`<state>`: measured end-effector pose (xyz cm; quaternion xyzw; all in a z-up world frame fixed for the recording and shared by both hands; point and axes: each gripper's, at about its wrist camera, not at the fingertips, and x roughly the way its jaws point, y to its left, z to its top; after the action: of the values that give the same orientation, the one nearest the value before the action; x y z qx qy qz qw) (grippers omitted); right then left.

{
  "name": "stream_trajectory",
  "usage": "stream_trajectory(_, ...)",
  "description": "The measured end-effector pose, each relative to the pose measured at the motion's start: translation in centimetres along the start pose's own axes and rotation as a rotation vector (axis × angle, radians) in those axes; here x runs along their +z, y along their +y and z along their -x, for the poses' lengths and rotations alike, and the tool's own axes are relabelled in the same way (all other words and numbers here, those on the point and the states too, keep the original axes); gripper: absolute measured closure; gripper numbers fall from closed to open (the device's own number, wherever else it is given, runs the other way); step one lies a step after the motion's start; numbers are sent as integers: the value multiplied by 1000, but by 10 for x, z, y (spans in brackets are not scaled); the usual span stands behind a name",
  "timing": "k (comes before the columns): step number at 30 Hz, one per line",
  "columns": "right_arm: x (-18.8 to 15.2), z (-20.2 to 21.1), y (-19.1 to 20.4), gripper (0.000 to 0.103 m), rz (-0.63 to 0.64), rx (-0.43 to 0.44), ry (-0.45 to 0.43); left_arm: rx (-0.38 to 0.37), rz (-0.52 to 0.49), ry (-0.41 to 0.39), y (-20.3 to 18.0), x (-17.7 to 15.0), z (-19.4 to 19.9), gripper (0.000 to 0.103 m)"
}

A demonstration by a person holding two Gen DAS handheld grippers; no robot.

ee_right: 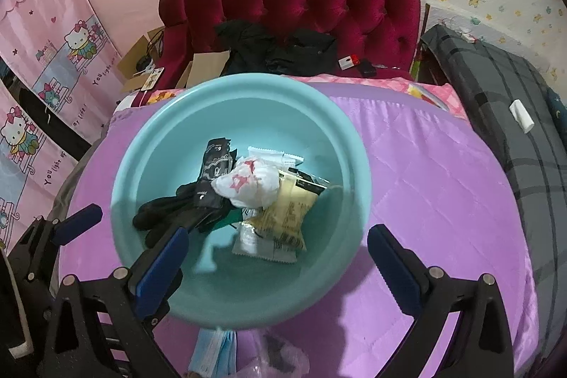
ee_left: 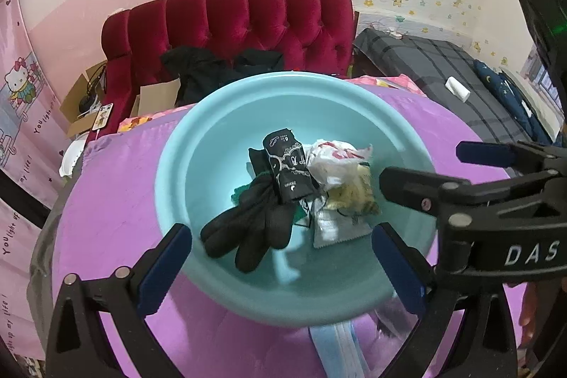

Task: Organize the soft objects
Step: 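Pull both tools back toward the khaki rope and black earphones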

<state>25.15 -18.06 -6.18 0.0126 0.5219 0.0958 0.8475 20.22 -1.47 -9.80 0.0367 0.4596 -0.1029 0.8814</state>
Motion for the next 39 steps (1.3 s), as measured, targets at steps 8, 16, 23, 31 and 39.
stream_trajectory(8,-22,34,13,0,1,-12,-8,-2,-27,-18,0,-16,32,0)
stream_trajectory(16,-51,63,26,0,0,-34,-22,-20,-42,-28,1,-42,65,0)
stream_trajectory(23,-78,81,30,0,-15,-52,-24,-27,-47,-40,2,-65,89,0)
stream_trajectory(31,-116,96,36,0,-36,-55,-23,-35,-21,-33,12,-105,109,0)
stream_trajectory(39,-151,103,38,0,-46,-60,-26,-36,-39,-45,14,-139,122,0)
